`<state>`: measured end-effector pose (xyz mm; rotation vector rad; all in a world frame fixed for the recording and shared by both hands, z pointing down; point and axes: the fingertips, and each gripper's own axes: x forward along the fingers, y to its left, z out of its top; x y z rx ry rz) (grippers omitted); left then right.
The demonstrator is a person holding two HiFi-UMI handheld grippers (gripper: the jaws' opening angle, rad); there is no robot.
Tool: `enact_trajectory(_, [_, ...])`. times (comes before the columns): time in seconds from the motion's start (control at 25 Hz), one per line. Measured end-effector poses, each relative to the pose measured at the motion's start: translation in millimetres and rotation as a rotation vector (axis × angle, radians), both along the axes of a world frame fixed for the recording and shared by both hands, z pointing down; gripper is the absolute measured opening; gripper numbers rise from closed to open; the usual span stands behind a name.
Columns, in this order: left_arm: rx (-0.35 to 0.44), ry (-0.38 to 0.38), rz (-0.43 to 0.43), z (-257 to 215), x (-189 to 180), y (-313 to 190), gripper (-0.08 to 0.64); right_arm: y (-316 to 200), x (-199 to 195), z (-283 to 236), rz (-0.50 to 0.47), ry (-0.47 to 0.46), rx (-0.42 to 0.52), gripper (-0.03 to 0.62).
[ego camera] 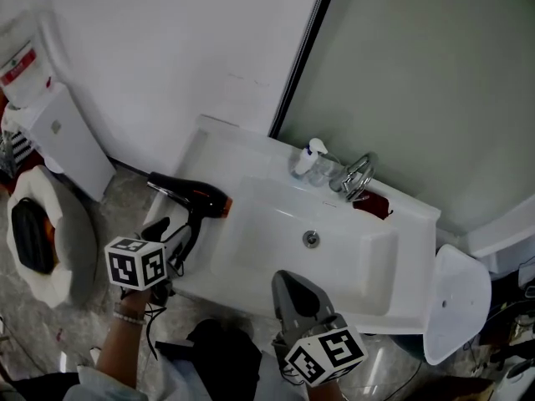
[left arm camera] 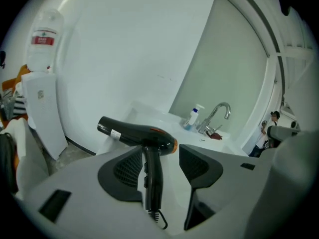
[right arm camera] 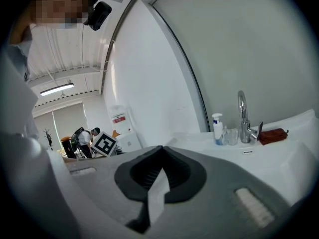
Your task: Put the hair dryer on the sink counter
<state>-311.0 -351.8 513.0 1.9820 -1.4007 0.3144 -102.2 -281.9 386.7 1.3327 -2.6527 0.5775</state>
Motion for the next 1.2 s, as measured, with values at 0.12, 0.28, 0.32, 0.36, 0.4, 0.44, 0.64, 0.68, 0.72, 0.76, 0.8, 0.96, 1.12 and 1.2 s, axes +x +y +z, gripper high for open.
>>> enact_trajectory(0.12, [0.064,-0.004,-0.033,-24.3,-4.0,7.4,0.191,-1.9,0.4,-5.7,-0.001,-0.007,0.016,-0.002])
enact_trajectory(0.28, [0.171,-0.031,-0.057,-59.9,-3.3,22.0,0.106,-0.1,1.8,-9.2,-0.009,-0.007,0.023,-0.002])
enact_trajectory(0.32, [0.197,-0.036,-0.058,-69.1,-1.5,24.6,0.101,0.5,1.5,-9.5,-0.016,-0.004,0.025,-0.003])
enact_trajectory(0.36, [0.221,-0.036,-0.058,-77.8,0.9,26.9,0.090,1.4,1.3,-9.7,-0.023,-0.002,0.027,-0.002])
enact_trajectory(0.4, [0.242,-0.034,-0.056,-86.1,3.7,29.1,0.083,2.4,1.4,-10.2,-0.028,-0.002,0.029,-0.002])
enact_trajectory(0.44, [0.262,-0.029,-0.054,-93.8,7.0,31.2,0.076,3.5,1.7,-11.0,-0.031,-0.004,0.032,-0.002])
enact_trajectory(0.64, [0.335,-0.005,-0.037,-123.4,26.6,43.0,0.026,6.8,6.4,-16.6,-0.043,-0.014,0.047,-0.002])
enact_trajectory(0.68, [0.347,0.000,-0.036,-128.2,30.1,45.8,0.015,7.3,7.7,-18.1,-0.045,-0.016,0.050,-0.002])
enact_trajectory(0.72, [0.357,0.008,-0.037,-132.6,33.5,48.7,0.008,7.8,9.2,-19.6,-0.045,-0.018,0.054,-0.003])
enact_trajectory(0.76, [0.367,0.019,-0.039,-136.7,37.2,51.8,0.006,8.4,10.9,-21.1,-0.045,-0.021,0.058,-0.002])
enact_trajectory(0.8, [0.376,0.035,-0.042,-140.5,41.1,54.8,0.006,9.0,12.8,-22.6,-0.046,-0.024,0.062,-0.002])
enact_trajectory(0.96, [0.398,0.068,-0.053,-152.2,55.9,66.8,0.005,11.6,21.5,-27.8,-0.055,-0.035,0.072,-0.003])
enact_trajectory(1.12, [0.410,0.054,-0.046,-158.3,75.6,77.6,0.005,15.0,34.1,-30.8,-0.068,-0.043,0.081,-0.002])
enact_trajectory(1.2, [0.419,0.027,-0.029,-160.5,89.1,84.0,0.005,18.8,41.5,-31.1,-0.076,-0.046,0.082,-0.002])
